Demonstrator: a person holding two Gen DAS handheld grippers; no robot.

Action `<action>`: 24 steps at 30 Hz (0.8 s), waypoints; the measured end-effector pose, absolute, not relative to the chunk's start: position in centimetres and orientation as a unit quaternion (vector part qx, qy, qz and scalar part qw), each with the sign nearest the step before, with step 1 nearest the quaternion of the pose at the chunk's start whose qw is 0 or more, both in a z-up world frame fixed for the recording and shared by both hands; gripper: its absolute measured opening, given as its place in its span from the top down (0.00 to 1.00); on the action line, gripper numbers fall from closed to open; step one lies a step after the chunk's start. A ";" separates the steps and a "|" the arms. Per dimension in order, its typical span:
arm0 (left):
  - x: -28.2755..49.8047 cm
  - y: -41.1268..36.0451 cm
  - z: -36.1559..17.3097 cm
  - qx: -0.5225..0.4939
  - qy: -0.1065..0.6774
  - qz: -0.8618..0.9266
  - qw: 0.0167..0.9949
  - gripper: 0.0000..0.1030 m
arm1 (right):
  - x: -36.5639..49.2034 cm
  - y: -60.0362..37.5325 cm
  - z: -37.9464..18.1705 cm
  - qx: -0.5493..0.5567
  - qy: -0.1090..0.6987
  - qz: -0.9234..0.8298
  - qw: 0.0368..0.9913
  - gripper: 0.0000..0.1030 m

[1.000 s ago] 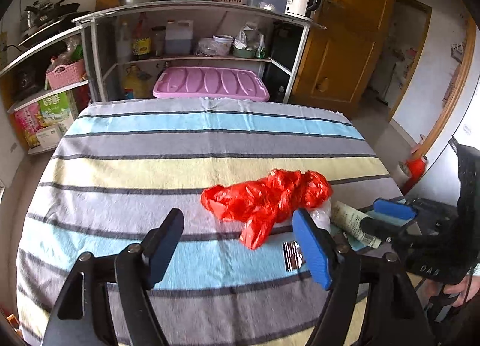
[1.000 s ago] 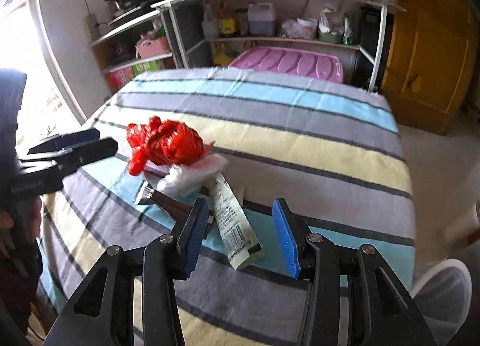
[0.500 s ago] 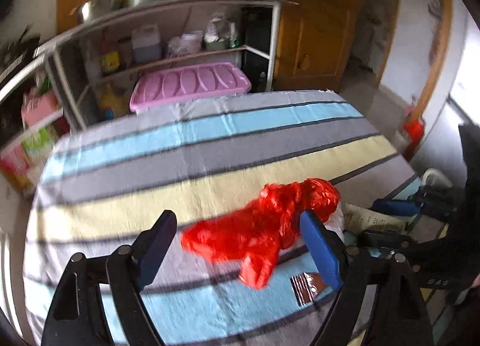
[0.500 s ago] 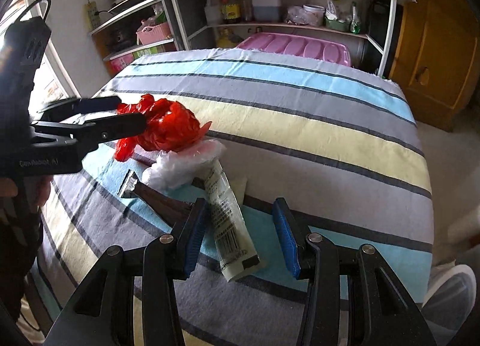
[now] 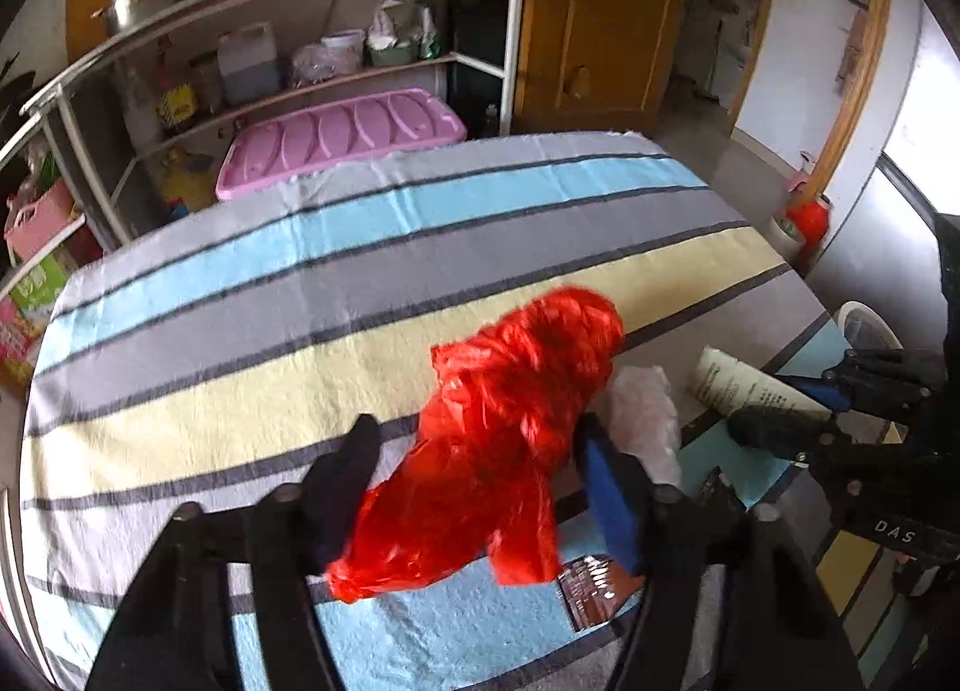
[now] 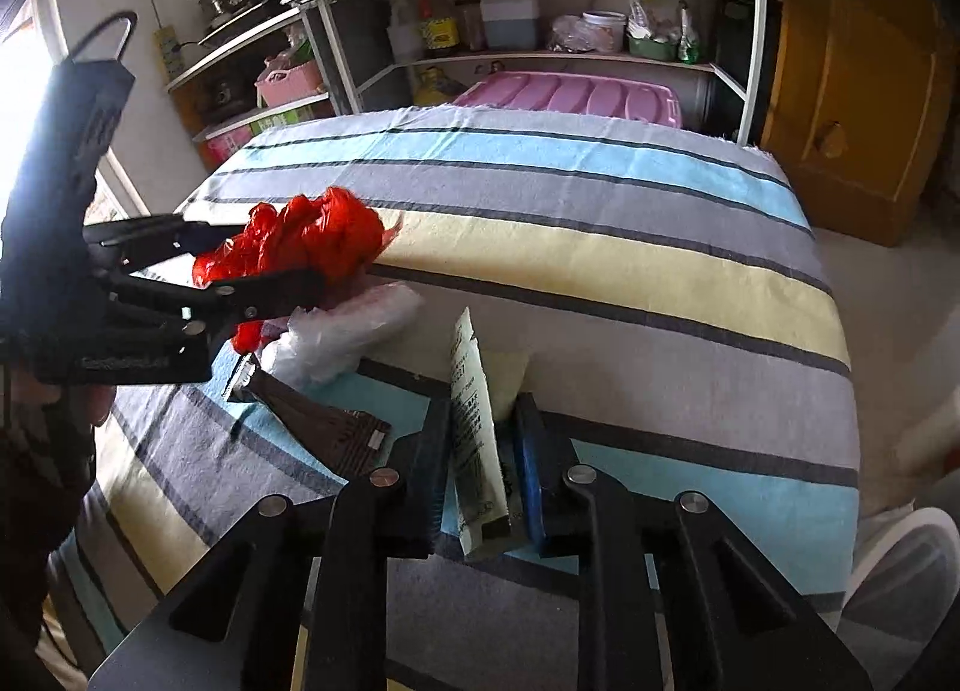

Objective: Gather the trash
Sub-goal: 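Grasp the red plastic bag with the left tool while the right tool grasps the white tube, then lift and carry the red bag and white tube in both tools over the bin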

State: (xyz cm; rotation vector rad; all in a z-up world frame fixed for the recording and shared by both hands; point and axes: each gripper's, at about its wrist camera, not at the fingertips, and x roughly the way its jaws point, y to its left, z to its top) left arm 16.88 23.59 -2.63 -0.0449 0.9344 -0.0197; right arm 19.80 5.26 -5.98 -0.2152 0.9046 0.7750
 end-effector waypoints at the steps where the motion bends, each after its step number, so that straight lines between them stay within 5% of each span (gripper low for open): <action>1: 16.8 23.6 -2.7 -0.023 0.450 -0.010 0.893 0.41 | 19.7 5.3 -6.0 -0.099 0.425 0.364 0.822 0.80; 5: 16.6 23.6 -2.5 -0.024 0.447 -0.006 0.894 0.52 | 19.7 5.0 -5.9 -0.093 0.426 0.363 0.824 0.81; 24: 14.4 22.7 0.1 -0.031 0.416 0.006 0.909 0.53 | 18.6 2.9 -4.2 -0.057 0.406 0.354 0.840 0.86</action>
